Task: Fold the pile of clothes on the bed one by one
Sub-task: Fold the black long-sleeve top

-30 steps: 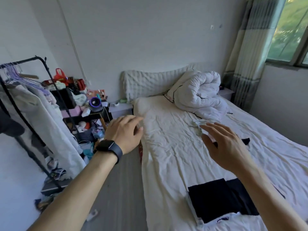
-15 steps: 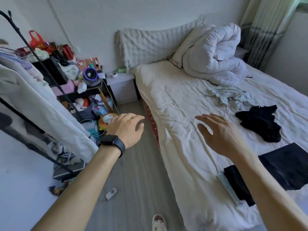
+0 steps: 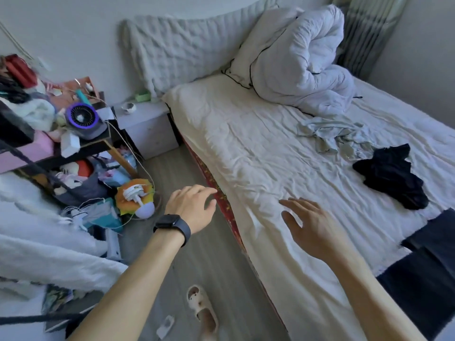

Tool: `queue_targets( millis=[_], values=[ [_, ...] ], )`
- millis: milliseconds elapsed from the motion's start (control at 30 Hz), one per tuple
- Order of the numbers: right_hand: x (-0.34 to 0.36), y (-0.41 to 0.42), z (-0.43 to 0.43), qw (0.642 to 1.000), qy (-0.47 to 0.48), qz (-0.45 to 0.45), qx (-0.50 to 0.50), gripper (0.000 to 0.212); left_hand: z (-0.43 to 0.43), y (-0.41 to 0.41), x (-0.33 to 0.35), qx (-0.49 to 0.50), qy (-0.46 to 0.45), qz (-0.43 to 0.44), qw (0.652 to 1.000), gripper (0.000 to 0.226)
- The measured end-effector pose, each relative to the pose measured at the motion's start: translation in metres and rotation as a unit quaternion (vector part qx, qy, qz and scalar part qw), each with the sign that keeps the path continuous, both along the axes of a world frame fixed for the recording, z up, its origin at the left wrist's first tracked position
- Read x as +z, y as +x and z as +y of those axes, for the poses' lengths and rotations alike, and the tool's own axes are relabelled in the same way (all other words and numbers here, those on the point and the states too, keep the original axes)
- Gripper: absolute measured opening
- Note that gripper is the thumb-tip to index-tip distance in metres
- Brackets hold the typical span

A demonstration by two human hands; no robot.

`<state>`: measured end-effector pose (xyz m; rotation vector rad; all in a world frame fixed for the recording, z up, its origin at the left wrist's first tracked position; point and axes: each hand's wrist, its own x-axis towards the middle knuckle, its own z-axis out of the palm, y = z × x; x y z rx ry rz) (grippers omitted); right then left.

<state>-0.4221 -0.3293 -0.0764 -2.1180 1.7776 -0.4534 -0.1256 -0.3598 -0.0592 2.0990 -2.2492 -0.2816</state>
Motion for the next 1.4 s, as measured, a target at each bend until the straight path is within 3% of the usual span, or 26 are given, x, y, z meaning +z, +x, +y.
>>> queue_targets(
  millis=[333, 667, 1067, 1400],
  values=[
    [0.004, 0.059, -0.101, 0.98, 0.087, 0.01, -0.18, 0.044, -0.215, 0.014, -0.02, -0.189, 0.06, -0.013, 0.98, 0.04],
    [-0.034, 0.049, -0.193, 0.921, 0.121, -0.056, -0.365, 0.045, -0.376, -0.09, -0.05, -0.383, 0.083, -0.037, 0.919, 0.042],
    [-0.06, -0.001, -0.338, 0.887, 0.18, -0.068, -0.42, 0.046, -0.53, -0.187, -0.085, -0.462, 0.152, -0.077, 0.871, 0.044],
    [-0.101, -0.045, -0.429, 0.842, 0.224, -0.057, -0.487, 0.048, -0.627, -0.269, -0.152, -0.548, 0.197, -0.09, 0.808, 0.045]
  ],
)
